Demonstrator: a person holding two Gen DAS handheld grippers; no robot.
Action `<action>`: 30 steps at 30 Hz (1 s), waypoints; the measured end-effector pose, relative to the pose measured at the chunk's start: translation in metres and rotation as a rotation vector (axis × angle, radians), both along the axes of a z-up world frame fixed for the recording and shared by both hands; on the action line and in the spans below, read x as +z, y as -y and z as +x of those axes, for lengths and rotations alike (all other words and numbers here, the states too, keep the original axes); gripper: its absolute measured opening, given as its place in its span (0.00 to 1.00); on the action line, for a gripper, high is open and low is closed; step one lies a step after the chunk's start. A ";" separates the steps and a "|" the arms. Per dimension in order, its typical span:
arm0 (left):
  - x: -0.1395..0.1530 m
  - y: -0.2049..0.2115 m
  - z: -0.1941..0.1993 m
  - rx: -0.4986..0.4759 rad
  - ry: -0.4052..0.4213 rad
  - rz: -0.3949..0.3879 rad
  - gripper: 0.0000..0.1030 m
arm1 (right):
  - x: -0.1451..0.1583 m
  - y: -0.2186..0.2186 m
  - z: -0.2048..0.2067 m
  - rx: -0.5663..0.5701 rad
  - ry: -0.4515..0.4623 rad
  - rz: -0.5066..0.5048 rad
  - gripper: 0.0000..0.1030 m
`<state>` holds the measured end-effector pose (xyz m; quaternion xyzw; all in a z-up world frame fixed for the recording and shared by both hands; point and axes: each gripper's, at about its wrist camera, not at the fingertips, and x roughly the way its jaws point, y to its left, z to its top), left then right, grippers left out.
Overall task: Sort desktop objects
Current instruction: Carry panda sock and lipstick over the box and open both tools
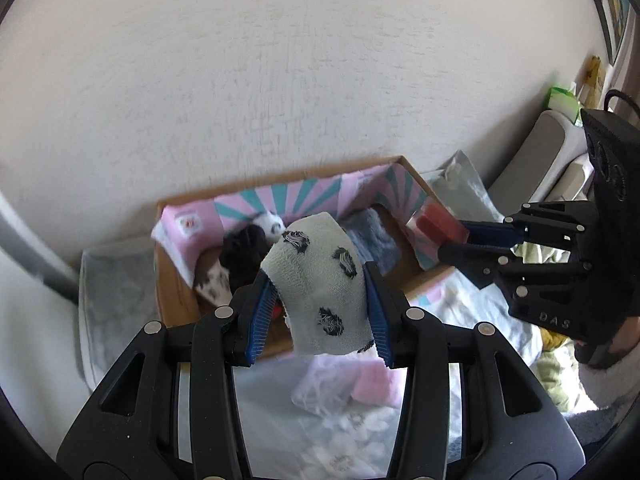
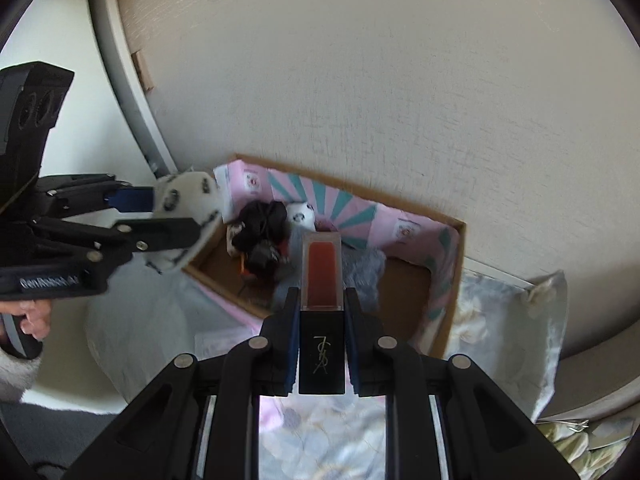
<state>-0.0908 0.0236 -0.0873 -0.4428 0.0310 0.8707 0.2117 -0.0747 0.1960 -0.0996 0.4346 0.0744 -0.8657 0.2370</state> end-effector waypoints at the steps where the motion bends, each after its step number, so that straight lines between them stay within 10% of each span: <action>1: -0.001 -0.001 -0.007 -0.006 0.004 -0.007 0.38 | 0.000 0.002 -0.003 -0.001 0.005 -0.004 0.18; 23: -0.054 -0.011 -0.088 -0.030 0.112 -0.077 0.38 | -0.037 0.036 -0.068 -0.055 0.125 0.029 0.18; 27: -0.059 -0.009 -0.097 -0.004 0.146 -0.089 0.63 | -0.044 0.032 -0.074 -0.062 0.166 -0.039 0.20; 30: -0.058 0.006 -0.102 0.067 0.134 -0.149 1.00 | -0.044 0.021 -0.075 -0.103 0.182 -0.049 0.41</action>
